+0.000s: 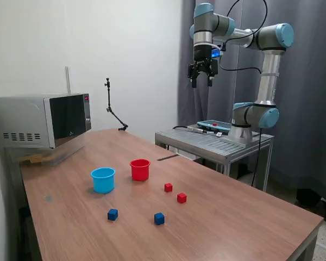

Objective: Place red objects in the red bin, and blue objects in the blue bin.

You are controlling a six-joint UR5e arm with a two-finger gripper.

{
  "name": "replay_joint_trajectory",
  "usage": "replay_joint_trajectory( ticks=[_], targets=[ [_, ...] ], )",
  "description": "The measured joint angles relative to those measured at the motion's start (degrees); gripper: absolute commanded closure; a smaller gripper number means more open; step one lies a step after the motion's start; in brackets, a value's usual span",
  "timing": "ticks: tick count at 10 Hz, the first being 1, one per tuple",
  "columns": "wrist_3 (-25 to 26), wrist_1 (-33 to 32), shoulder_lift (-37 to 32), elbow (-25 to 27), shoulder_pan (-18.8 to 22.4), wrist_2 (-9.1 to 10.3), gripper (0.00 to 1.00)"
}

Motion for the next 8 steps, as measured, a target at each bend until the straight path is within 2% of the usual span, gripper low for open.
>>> replay_joint_trajectory(
  ticks=[6,8],
  targets=[
    [0.3,-5.2,6.5,-0.1,0.0,0.34,0.0],
    [2.4,-7.9,8.3,0.0,0.0,0.61,0.0]
  ],
)
